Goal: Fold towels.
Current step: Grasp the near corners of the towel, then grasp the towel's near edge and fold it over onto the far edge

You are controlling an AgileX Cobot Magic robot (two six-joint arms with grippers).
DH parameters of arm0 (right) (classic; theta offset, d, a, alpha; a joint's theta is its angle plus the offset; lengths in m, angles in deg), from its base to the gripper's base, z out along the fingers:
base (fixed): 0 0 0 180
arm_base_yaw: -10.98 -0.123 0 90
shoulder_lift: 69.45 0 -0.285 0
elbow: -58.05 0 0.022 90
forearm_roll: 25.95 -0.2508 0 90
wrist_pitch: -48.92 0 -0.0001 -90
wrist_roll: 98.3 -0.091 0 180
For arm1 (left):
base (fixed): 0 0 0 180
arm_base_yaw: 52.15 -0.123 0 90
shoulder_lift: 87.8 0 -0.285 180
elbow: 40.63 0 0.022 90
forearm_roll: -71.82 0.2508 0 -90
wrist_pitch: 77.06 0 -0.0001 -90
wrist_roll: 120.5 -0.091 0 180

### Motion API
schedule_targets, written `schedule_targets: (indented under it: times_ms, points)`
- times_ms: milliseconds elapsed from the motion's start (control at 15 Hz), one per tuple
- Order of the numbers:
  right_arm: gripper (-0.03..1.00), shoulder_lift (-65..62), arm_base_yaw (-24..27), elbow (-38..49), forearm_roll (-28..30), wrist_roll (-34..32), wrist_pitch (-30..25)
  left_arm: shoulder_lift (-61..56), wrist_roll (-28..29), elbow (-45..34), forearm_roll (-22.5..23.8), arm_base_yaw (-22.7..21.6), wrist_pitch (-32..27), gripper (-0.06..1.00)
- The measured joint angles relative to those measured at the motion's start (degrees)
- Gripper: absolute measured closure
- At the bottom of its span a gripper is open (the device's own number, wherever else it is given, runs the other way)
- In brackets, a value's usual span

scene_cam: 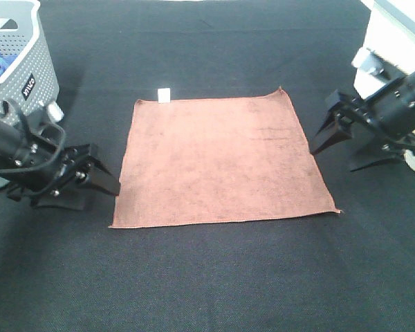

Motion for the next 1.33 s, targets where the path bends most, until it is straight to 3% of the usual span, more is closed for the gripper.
schedule_targets:
  times_ms: [267, 867, 933, 1067, 1200, 1267, 1333]
  points:
    - [0.24, 7.0, 0.0, -4.0, -0.3, 0.3, 0.1, 4.7, -0.1, 2.6, -2.7, 0.1, 0.1, 0.25]
    - [0.27, 14.4, -2.6, -6.7, -3.3, 2.3, 0.6, 11.3, -0.6, 10.8, -8.4, 8.1, 0.2, 0.26]
    - [0.31, 14.7, -2.8, -6.9, -3.6, 2.1, 0.7, 11.8, -0.6, 11.4, -8.6, 8.7, 0.2, 0.3]
    - [0.49, 15.0, -2.5, -6.9, -2.8, 0.6, 1.5, 12.7, 0.2, 11.6, -8.8, 8.8, 1.4, 0.61]
    - [0.75, 15.6, -2.3, -6.9, -0.9, -1.8, 2.5, 13.2, 0.6, 11.5, -8.4, 8.8, 2.1, 0.89]
    - [0.9, 15.6, -2.3, -6.9, -0.2, -2.8, 2.9, 13.2, 0.7, 11.5, -8.4, 8.8, 2.2, 0.94]
    - [0.97, 15.6, -2.3, -6.9, 0.1, -3.3, 2.9, 13.2, 1.5, 11.5, -8.2, 8.8, 2.2, 0.94]
